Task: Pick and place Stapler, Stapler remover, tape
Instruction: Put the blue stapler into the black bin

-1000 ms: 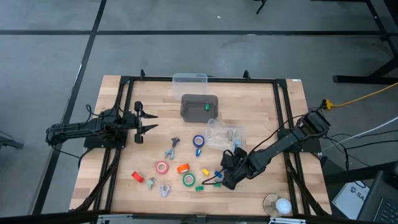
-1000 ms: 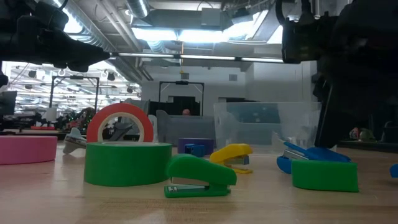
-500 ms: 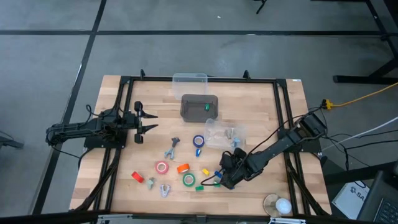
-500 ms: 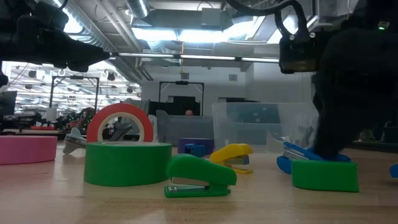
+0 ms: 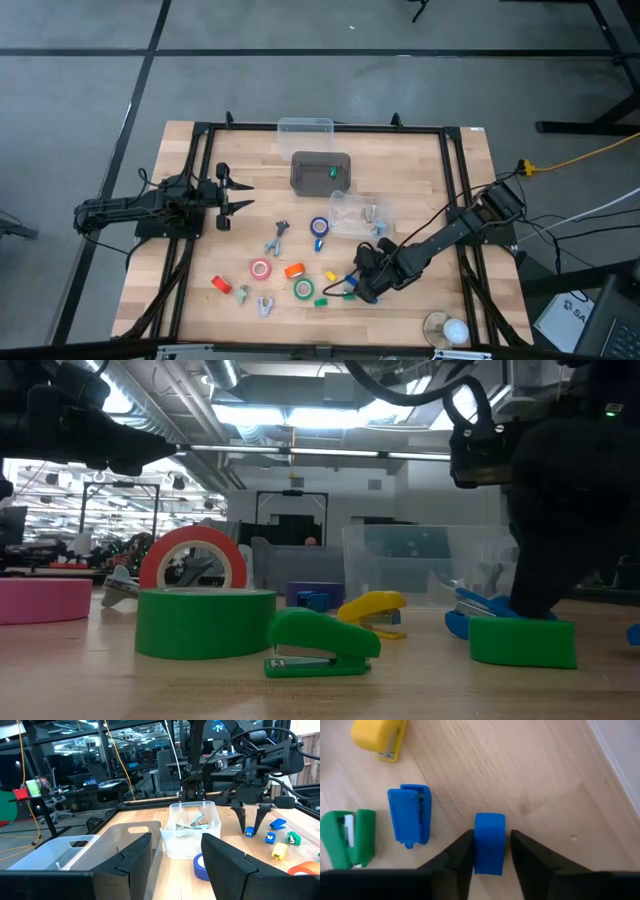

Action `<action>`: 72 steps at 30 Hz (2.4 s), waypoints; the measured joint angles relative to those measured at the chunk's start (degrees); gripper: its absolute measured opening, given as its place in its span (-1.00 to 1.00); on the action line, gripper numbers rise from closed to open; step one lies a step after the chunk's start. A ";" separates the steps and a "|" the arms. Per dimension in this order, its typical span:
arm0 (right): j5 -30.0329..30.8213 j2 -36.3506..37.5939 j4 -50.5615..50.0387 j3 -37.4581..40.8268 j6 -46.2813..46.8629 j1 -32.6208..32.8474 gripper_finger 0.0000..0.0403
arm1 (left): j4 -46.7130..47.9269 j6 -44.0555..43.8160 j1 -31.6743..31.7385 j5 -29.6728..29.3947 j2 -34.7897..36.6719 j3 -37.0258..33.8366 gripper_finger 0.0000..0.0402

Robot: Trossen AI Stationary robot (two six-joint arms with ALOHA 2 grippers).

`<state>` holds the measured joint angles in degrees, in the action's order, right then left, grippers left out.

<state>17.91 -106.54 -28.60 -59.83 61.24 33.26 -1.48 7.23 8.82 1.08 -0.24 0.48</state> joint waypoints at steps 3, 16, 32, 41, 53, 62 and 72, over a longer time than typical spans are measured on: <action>0.10 0.00 1.27 0.00 -0.34 -0.03 -0.57 | 0.00 0.00 0.01 0.00 -0.01 0.00 -0.16; 5.85 0.02 -7.43 -7.81 -1.68 -0.03 -0.58 | 0.00 0.00 0.02 0.00 0.01 -0.01 -0.16; 12.22 0.07 -15.47 -17.89 -9.83 -0.38 -0.63 | 0.00 0.00 0.02 0.00 -0.01 -0.01 -0.16; 14.23 0.15 -19.30 -24.61 -16.78 -5.05 -0.63 | 0.00 0.00 0.01 0.00 0.00 -0.01 -0.16; 13.95 0.15 -18.54 -29.55 -24.32 -16.76 -0.61 | 0.00 0.00 0.02 0.00 -0.01 -0.01 -0.16; 7.68 0.15 -18.51 -35.97 -25.70 -28.74 -0.62 | 0.00 0.00 0.02 0.00 0.01 -0.01 -0.16; 0.97 0.15 -17.25 -39.45 -24.19 -40.14 -0.61 | 0.00 0.00 0.01 0.00 0.00 -0.01 -0.16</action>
<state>18.88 -106.39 -45.86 -99.28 37.05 -6.88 -1.48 7.22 8.83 1.08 -0.24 0.47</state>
